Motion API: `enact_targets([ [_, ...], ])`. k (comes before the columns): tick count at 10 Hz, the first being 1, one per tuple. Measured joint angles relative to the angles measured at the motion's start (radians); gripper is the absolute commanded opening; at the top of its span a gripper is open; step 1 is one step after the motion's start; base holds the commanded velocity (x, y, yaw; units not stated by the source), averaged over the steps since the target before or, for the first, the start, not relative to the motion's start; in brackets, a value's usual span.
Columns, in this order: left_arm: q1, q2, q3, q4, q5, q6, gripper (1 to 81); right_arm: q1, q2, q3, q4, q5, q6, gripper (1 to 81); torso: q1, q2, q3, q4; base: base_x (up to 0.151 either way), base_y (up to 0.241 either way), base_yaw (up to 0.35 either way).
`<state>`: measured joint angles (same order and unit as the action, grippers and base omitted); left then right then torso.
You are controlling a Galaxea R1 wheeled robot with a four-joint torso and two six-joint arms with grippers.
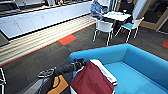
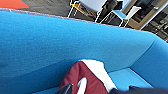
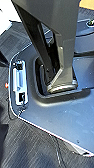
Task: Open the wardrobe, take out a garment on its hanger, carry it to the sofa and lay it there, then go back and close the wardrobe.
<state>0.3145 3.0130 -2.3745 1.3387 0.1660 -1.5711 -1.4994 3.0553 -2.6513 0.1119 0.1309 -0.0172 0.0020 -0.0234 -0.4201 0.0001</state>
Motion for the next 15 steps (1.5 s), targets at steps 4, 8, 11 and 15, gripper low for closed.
enact_targets([
  [4,0.045,-0.090,0.003,0.034,-0.004,-0.001,81.1,0.000,0.000,0.000,0.000,0.000,0.000,81.1,0.000,0.000,0.000,0.000,0.000,0.000,0.000],
  [8,0.129,-0.130,0.017,0.076,-0.016,0.000,81.1,0.000,0.000,0.000,0.000,0.000,0.000,81.1,0.000,0.000,0.000,0.000,0.000,0.000,0.000],
  [11,0.228,-0.188,0.142,0.117,-0.009,0.000,81.1,0.000,0.000,0.000,0.000,0.000,0.000,81.1,0.000,0.000,0.000,0.000,0.000,0.000,0.000],
  [15,0.435,-0.300,0.288,0.183,-0.030,0.000,81.1,-0.005,0.000,0.000,0.000,0.004,0.000,81.1,0.000,0.000,0.024,0.000,0.000,0.000,0.000],
])
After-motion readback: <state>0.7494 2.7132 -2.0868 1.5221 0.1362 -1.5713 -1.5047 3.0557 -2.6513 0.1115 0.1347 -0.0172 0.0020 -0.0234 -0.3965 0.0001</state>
